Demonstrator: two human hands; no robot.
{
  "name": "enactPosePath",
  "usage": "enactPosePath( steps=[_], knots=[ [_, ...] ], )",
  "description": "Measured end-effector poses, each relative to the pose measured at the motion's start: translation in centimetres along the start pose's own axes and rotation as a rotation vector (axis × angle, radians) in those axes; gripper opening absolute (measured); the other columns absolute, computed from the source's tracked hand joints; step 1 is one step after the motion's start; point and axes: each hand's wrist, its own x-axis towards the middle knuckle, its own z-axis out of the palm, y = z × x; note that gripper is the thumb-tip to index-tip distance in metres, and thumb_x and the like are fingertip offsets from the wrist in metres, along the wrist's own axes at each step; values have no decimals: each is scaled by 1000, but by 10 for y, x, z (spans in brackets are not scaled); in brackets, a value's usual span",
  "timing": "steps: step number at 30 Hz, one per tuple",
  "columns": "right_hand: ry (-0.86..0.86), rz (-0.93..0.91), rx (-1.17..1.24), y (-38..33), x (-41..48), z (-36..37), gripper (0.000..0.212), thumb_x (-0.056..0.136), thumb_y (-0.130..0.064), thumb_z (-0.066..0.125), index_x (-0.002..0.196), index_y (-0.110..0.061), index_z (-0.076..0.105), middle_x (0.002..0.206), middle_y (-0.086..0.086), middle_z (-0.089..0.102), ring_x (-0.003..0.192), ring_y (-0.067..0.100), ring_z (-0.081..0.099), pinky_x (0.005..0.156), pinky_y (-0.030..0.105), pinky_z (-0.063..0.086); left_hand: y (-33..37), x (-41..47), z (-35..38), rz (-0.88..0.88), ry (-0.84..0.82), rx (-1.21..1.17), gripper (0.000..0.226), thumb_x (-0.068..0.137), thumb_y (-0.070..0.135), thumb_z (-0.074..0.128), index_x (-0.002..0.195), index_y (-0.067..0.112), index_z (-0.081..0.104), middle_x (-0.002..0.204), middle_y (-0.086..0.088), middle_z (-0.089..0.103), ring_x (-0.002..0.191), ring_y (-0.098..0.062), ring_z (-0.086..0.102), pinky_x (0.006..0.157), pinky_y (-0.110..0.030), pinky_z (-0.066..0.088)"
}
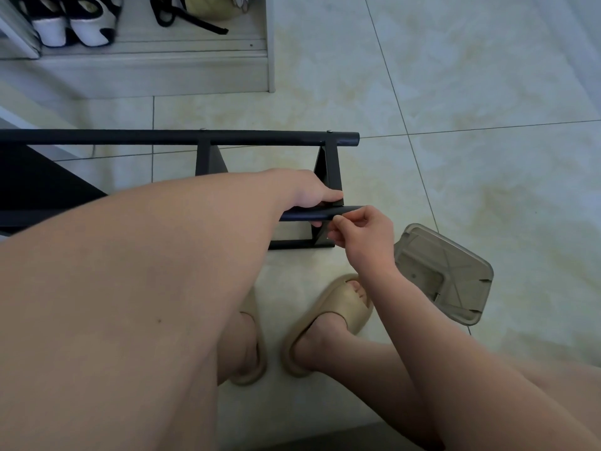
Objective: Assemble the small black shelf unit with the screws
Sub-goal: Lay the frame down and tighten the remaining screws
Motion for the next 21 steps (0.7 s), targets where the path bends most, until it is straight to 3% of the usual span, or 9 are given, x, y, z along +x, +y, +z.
enactPosePath(
  steps=[4,7,9,11,13,16,19,21],
  knots=[
    [9,24,-143,-2,9,-11,28,83,-17,82,76,-12,55,75,14,74,61,20,70,71,46,58,2,-5,1,-1,-4,6,49,94,61,49,106,21,75,82,4,78,102,-19,72,105,-41,46],
    [-33,8,-216,-3,11,-15,28,85,-23,81,73,-13,57,74,9,75,68,24,71,75,49,58,6,-9,4,11,34,-25,46,95,54,51,108,16,73,81,1,78,97,-20,73,103,-42,48],
    [-75,-2,-218,-3,12,-16,25,90,-22,75,74,-13,58,75,6,76,67,18,72,75,47,58,10,-12,8,17,97,-80,41,94,47,53,105,11,70,76,-2,77,79,-19,71,92,-37,50],
    [-118,0,-210,-6,14,-19,21,93,-21,71,77,-12,60,75,0,76,65,12,70,73,42,57,15,-16,12,22,171,-116,35,94,42,56,94,9,66,72,-2,70,69,-22,61,71,-32,45],
    [-159,-10,-259,-11,16,-27,16,95,-21,67,82,-13,63,79,-1,76,74,14,71,76,40,57,23,-17,18,21,284,-124,31,94,40,55,90,10,59,79,-4,58,78,-27,55,67,-33,39],
    [-176,-89,-451,-14,16,-55,9,96,-25,64,93,-16,67,91,0,73,87,20,68,78,40,55,35,-23,30,13,575,-2,34,98,38,47,120,13,53,118,-7,57,112,-33,52,89,-40,43],
    [-196,-152,-744,-7,15,-95,21,97,-30,65,114,-18,67,105,-5,68,97,16,63,86,28,44,53,-32,45,303,797,284,32,99,34,45,126,17,50,132,-6,50,119,-30,44,93,-40,39],
    [-202,-128,-897,5,18,-123,31,97,-29,64,126,-16,64,117,2,68,110,22,62,90,27,42,66,-35,61,544,776,333,26,100,30,45,122,18,52,127,-5,52,113,-27,48,84,-38,42]
  ],
)
